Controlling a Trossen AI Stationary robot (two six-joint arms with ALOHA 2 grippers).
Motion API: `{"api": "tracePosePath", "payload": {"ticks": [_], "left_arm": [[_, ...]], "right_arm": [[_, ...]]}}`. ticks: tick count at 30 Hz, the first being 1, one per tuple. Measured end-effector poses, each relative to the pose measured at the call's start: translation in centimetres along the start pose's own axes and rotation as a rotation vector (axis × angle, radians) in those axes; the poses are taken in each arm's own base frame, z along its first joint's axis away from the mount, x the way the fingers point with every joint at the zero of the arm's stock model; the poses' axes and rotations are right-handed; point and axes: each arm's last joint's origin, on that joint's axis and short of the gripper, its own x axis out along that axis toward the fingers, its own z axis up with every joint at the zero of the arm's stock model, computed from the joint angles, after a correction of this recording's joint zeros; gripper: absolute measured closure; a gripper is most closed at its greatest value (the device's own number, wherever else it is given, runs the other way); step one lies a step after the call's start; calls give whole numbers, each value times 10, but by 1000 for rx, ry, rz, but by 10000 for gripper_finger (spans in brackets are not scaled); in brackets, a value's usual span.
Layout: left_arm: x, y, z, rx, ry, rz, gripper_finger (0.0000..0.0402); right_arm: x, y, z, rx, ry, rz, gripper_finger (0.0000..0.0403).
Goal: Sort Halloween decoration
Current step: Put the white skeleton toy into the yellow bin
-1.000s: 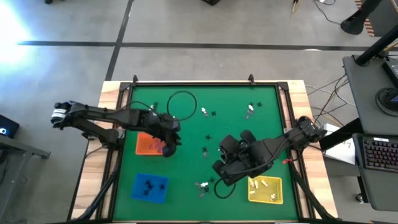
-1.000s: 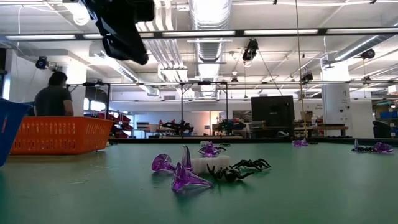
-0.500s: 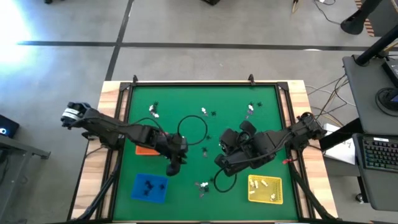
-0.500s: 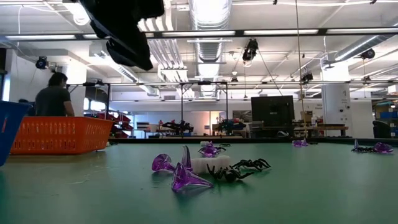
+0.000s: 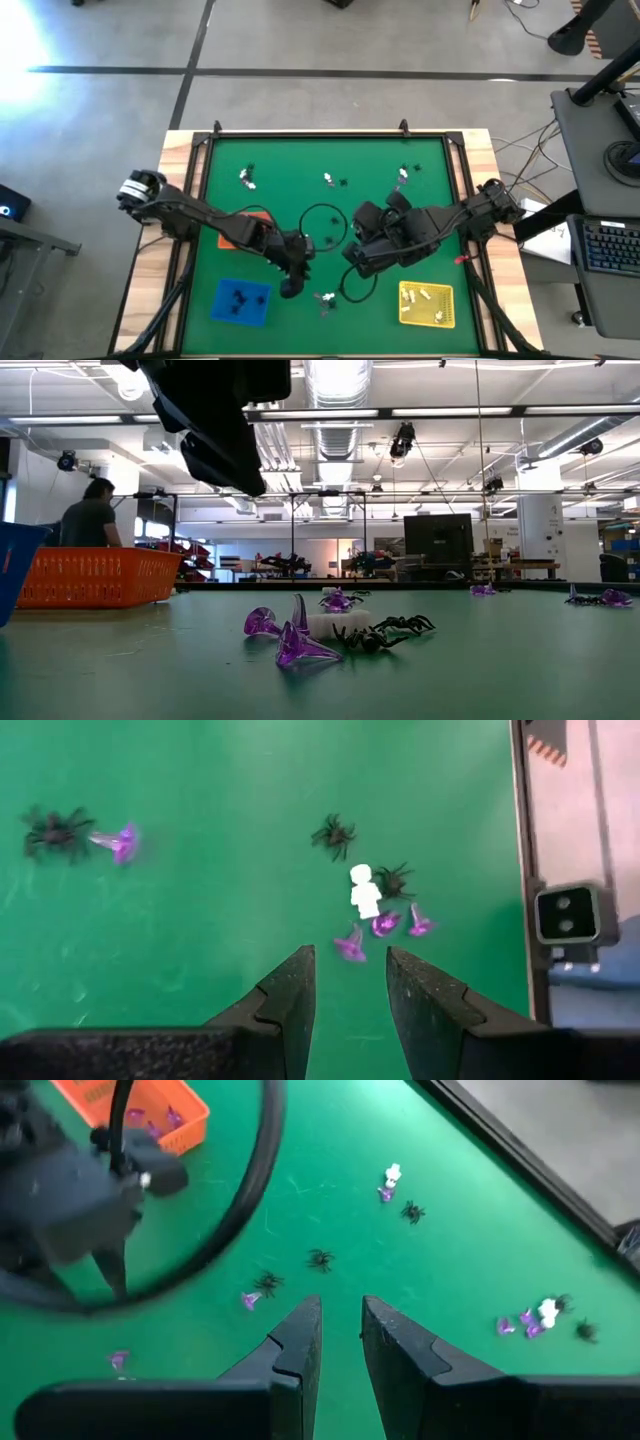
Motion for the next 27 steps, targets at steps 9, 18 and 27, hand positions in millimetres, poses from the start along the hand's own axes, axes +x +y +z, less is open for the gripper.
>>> {"api": "tracePosePath", "payload": {"ticks": [9,18,27], "left_arm": [[5,-10,3,108,13,-7,295],[-22,-9,0,130,24,71,295],[-59,-11,2,139,-34,100,295]], "right_arm": [[-10,1,-7,72,85,76,335],[-15,34,-40,-171,125,200,335],[19,69,-57,-327,74,285,335]]}}
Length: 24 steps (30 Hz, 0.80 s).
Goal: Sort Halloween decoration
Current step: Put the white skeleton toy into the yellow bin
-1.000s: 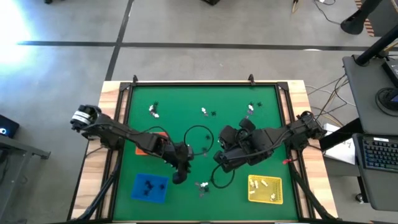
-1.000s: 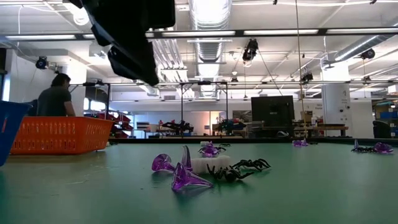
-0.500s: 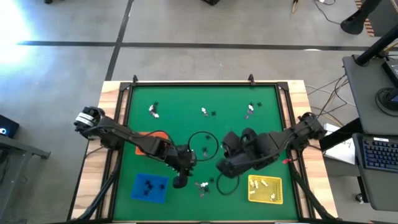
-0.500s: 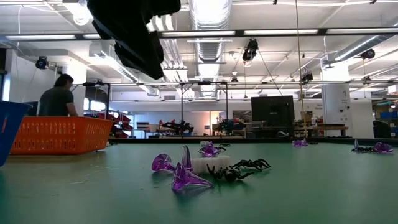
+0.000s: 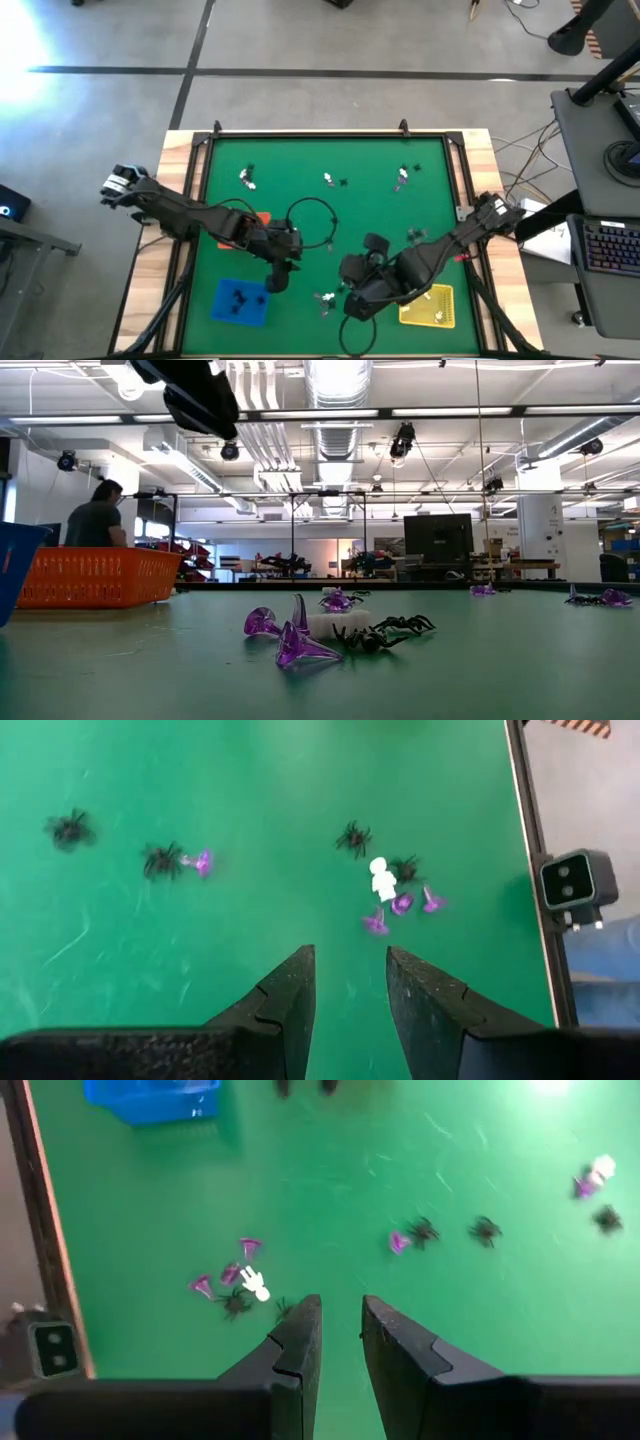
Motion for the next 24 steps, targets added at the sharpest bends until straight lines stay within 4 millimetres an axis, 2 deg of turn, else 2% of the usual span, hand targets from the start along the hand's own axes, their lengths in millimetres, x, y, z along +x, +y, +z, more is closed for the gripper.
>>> {"api": "tracePosePath", "payload": {"ticks": [7,11,16,21,24], "left_arm": [[-26,3,-7,4,15,66,295],[-36,4,-7,3,-13,80,295],[-46,5,-8,2,-30,75,295],[-60,7,-9,-5,-66,91,295],[-69,7,-9,-8,-93,92,295]], "right_arm": [[41,12,-7,-120,-72,61,335],[60,10,-13,-126,-71,52,335],[81,5,-23,-73,-51,37,335],[106,8,-32,-24,-63,188,335],[115,8,-38,4,-72,211,335]]}}
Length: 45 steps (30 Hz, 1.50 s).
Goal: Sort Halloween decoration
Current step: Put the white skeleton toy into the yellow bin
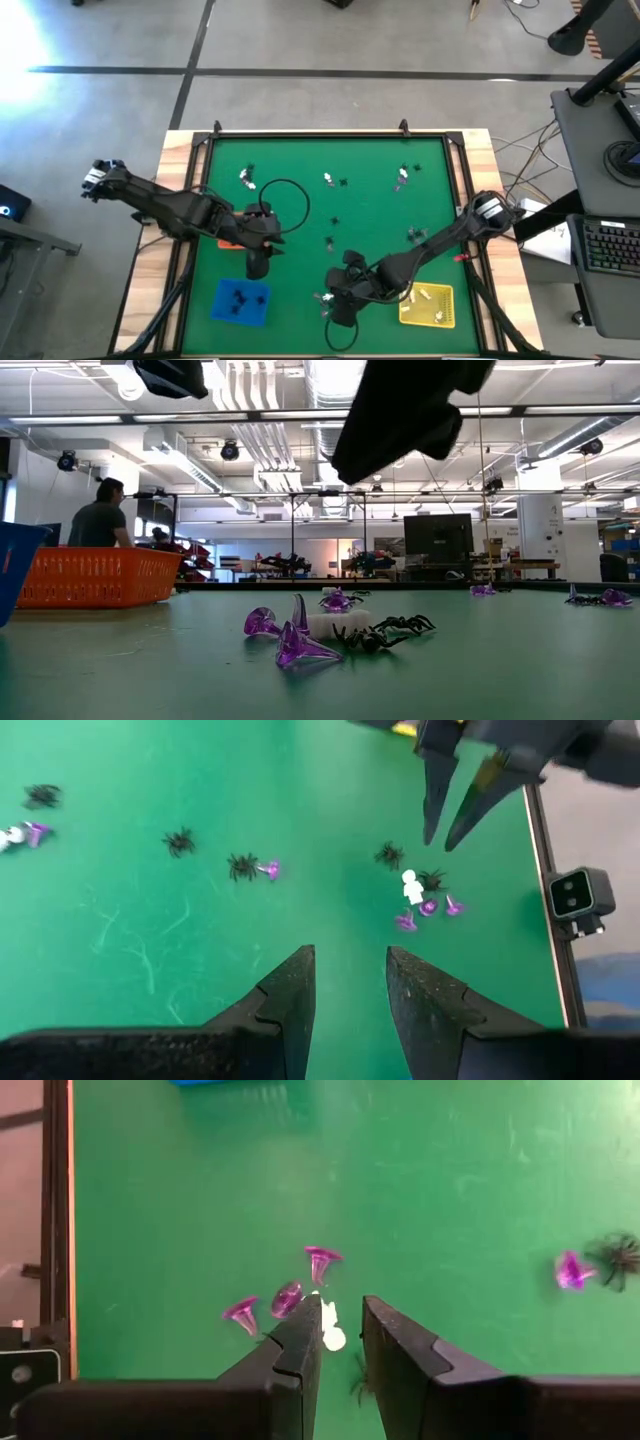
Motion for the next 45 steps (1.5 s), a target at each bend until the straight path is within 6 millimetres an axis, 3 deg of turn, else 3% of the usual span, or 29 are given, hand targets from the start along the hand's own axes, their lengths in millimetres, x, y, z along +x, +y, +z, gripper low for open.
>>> {"api": "tracePosePath", "payload": {"ticks": [19,32,45], "left_arm": [[-36,11,-6,-25,-58,54,295],[-37,12,-8,-22,-46,61,295],[-37,13,-10,-18,-27,70,295]], "right_arm": [[31,-14,-23,82,-24,76,335],[71,-11,-36,77,38,121,335],[70,-15,-36,92,98,143,335]]}}
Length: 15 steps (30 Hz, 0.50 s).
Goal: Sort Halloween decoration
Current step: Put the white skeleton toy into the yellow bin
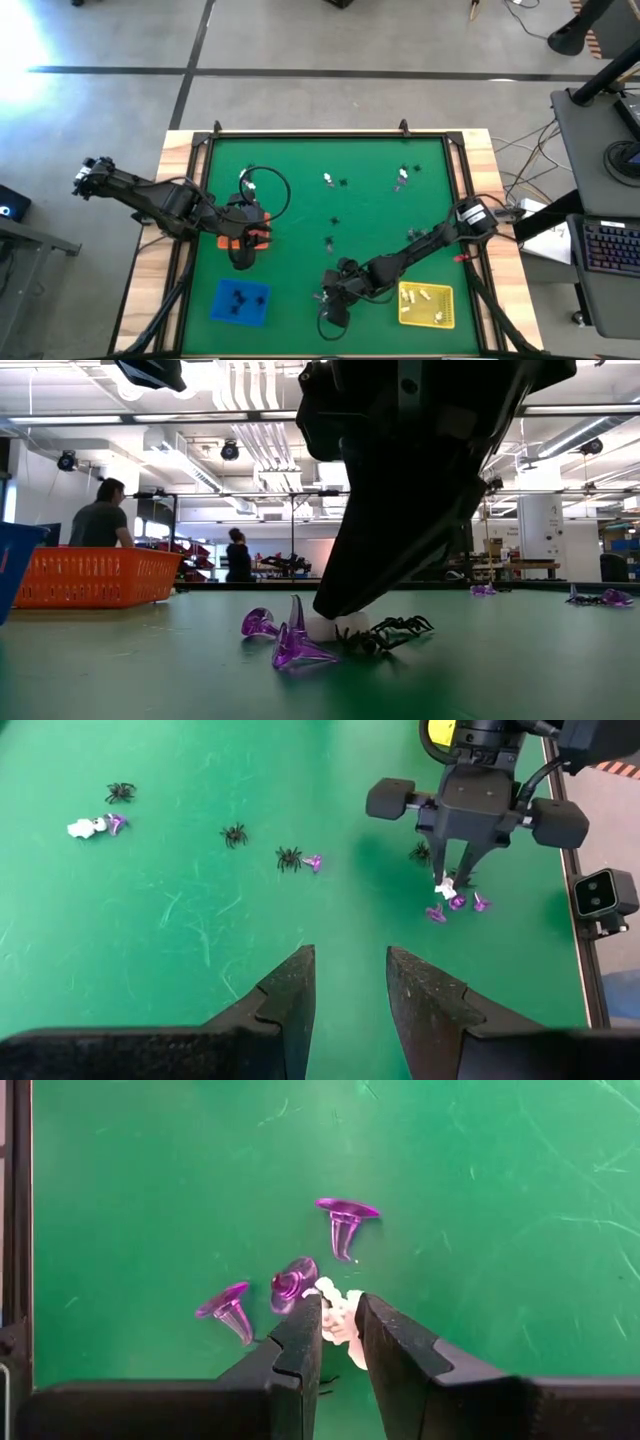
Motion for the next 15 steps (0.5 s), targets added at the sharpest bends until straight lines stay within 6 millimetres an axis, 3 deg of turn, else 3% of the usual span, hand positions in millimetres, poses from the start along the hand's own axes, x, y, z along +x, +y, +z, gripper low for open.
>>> {"api": "tracePosePath", "payload": {"ticks": [15], "left_arm": [[0,0,0,1,3,1,295]], "right_arm": [[-1,-16,19,45,64,55,335]]}}
